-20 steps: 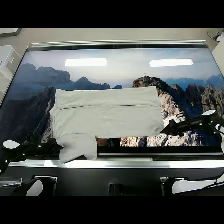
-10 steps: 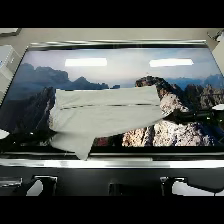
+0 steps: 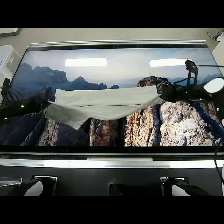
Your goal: Fold the clothes and pants, and hang the long-sleeved shirts on hangers.
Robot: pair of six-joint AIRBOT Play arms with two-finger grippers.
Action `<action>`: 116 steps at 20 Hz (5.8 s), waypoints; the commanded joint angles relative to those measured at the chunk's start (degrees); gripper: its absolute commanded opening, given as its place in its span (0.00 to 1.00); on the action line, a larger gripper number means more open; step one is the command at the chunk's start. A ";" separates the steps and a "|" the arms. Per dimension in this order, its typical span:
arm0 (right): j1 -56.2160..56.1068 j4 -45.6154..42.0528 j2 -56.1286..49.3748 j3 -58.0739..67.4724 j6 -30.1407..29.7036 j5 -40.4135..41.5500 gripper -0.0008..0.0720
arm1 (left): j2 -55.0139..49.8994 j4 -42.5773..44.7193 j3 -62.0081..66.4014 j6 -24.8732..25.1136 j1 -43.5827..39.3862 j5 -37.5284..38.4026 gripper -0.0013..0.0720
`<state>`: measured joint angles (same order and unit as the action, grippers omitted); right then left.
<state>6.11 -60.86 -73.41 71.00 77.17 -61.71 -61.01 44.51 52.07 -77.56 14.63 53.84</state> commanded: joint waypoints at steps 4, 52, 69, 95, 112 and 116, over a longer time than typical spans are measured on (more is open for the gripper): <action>-3.26 -10.54 -8.94 6.40 11.41 8.87 0.06 | -10.93 -0.61 6.73 -2.12 -1.38 -8.33 0.04; 12.87 14.10 -44.06 37.73 8.26 -17.35 0.97 | -16.65 51.32 37.55 -26.12 -20.50 19.34 0.97; 3.85 4.81 -50.58 37.73 8.33 -8.59 0.62 | -16.65 50.90 37.53 -29.24 -21.86 19.26 0.97; 13.75 -9.53 -23.06 37.70 12.85 -25.00 0.06 | -57.83 30.27 62.42 -61.07 -57.27 -11.65 0.04; 14.34 -4.98 -17.20 37.73 13.86 -25.33 0.06 | -68.30 26.75 67.04 -79.43 -58.64 -9.03 0.03; 14.32 -1.60 -17.20 37.73 13.90 -25.62 0.06 | -68.15 23.71 67.14 -78.47 -58.36 -8.61 0.03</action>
<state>20.43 -65.39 -90.74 108.68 91.11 -87.07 -129.10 70.70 119.13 -156.27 -44.01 44.45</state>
